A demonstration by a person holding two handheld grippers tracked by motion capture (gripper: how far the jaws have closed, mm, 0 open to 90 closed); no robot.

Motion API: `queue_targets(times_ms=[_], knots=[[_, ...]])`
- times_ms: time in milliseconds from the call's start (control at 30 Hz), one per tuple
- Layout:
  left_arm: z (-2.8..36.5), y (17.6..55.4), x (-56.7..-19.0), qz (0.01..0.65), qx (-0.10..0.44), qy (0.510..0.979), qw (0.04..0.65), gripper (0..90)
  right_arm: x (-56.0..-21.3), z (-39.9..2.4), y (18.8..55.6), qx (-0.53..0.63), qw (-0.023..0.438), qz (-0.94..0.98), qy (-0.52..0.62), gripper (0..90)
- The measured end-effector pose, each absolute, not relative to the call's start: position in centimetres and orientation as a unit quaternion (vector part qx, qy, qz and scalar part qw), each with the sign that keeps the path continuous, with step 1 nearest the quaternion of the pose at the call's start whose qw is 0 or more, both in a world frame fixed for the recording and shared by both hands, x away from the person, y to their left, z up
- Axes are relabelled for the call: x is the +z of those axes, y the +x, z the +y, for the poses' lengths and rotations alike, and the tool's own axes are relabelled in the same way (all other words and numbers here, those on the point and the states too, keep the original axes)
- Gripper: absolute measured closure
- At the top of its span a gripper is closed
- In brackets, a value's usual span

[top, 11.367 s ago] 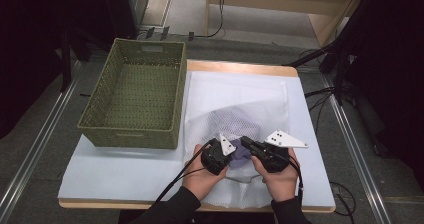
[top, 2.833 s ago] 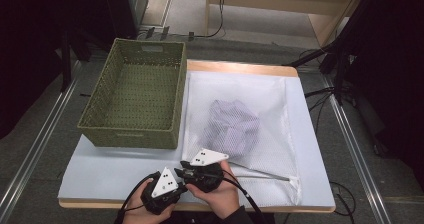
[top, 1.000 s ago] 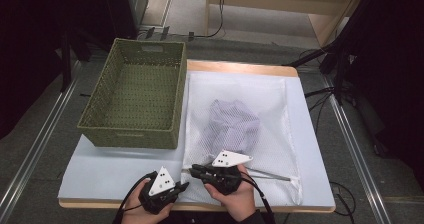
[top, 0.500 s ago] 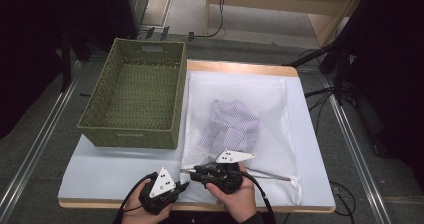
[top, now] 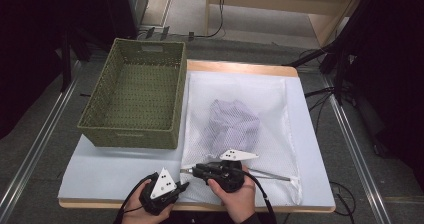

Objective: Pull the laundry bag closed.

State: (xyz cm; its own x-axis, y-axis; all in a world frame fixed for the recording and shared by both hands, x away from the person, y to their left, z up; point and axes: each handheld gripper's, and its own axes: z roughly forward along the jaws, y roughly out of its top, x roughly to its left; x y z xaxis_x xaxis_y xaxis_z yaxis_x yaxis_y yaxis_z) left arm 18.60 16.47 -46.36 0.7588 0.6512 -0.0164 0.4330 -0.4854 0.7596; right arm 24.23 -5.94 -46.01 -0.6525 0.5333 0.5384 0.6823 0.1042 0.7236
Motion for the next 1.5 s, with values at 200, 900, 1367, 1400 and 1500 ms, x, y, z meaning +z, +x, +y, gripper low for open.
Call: queue_targets(times_ms=[200,900,1367,1400,1500], knots=[[16.4,18.6,-46.4,0.315,0.142,0.853,0.392,89.0,-46.1,-5.9,24.4,-0.525,0.087,-0.729,-0.431,69.3],[17.4,19.1,-46.3,0.341,0.106,0.836,0.417,75.8,-46.1,-5.2,24.2,-0.538,0.098,-0.726,-0.418,88.0],[19.5,21.8,-46.9,0.398,-0.048,0.779,0.483,75.9,-46.1,-5.2,23.8,-0.550,0.073,-0.732,-0.396,88.1],[19.4,21.9,-46.9,0.400,-0.048,0.777,0.483,78.3,-46.1,-5.2,23.7,-0.549,0.072,-0.732,-0.397,88.1],[19.4,22.2,-46.7,0.400,-0.042,0.776,0.487,86.4,-46.3,-5.1,23.7,-0.549,0.069,-0.732,-0.398,88.0]])
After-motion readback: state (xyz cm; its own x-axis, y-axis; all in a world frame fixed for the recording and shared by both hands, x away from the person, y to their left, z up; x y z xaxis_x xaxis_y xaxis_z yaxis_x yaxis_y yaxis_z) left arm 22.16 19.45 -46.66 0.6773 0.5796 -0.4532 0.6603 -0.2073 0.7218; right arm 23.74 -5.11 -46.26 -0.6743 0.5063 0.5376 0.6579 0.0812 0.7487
